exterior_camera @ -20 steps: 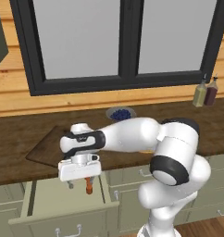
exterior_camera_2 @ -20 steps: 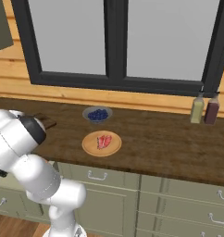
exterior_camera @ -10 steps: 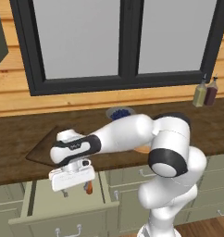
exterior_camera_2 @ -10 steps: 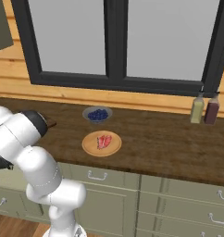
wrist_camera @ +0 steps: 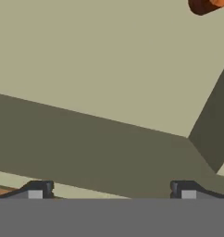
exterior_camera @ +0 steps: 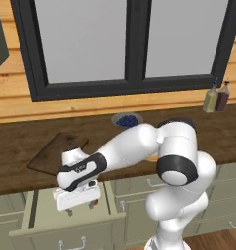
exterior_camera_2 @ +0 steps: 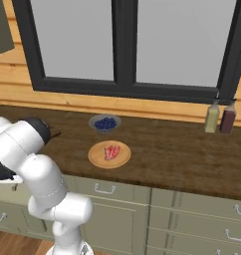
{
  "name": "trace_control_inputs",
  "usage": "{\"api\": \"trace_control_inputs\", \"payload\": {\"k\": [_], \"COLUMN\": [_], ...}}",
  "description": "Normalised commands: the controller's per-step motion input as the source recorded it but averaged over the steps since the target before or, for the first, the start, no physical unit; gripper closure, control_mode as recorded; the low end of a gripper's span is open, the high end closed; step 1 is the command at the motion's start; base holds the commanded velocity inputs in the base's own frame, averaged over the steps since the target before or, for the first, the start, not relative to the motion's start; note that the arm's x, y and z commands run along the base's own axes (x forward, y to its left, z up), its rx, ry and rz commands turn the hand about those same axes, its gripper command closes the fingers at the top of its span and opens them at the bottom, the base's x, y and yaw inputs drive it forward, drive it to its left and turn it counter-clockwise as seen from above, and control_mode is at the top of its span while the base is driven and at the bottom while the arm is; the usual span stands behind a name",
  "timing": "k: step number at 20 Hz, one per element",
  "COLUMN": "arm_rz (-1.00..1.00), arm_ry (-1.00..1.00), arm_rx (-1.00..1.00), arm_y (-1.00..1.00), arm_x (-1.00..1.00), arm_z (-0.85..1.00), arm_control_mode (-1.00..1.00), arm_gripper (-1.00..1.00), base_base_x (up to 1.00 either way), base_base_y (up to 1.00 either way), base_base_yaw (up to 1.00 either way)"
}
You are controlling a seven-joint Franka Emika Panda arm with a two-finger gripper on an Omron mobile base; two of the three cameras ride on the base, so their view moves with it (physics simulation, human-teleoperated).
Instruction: Pick up the knife from the drawer and place it on the cutting board. Then place the meat from the plate to the cutting board.
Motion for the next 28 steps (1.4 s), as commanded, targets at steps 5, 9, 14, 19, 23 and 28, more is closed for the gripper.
{"api": "trace_control_inputs", "payload": {"k": [5, 9, 14, 19, 23, 28], "arm_rz": [-0.03, -0.03, -0.02, 0.00, 0.00, 0.00], "arm_ry": [-0.05, 0.00, 0.15, 0.22, 0.10, 0.02], "arm_rx": [0.00, 0.00, 0.00, 0.00, 0.00, 0.00], "arm_y": [0.00, 0.00, 0.00, 0.00, 0.00, 0.00], "arm_x": [-0.02, -0.08, -0.35, -0.62, -0.78, -0.94], "arm_z": [-0.44, -0.25, -0.03, -0.02, -0.11, 0.00], "arm_control_mode": [-1.00, -1.00, -1.00, -1.00, -1.00, -1.00], "arm_gripper": [-1.00, -1.00, -1.00, -1.00, -1.00, -1.00], "base_base_x": [0.00, 0.00, 0.00, 0.00, 0.00, 0.00], "base_base_y": [0.00, 0.00, 0.00, 0.00, 0.00, 0.00], "base_base_yaw": [0.00, 0.00, 0.00, 0.00, 0.00, 0.00]}}
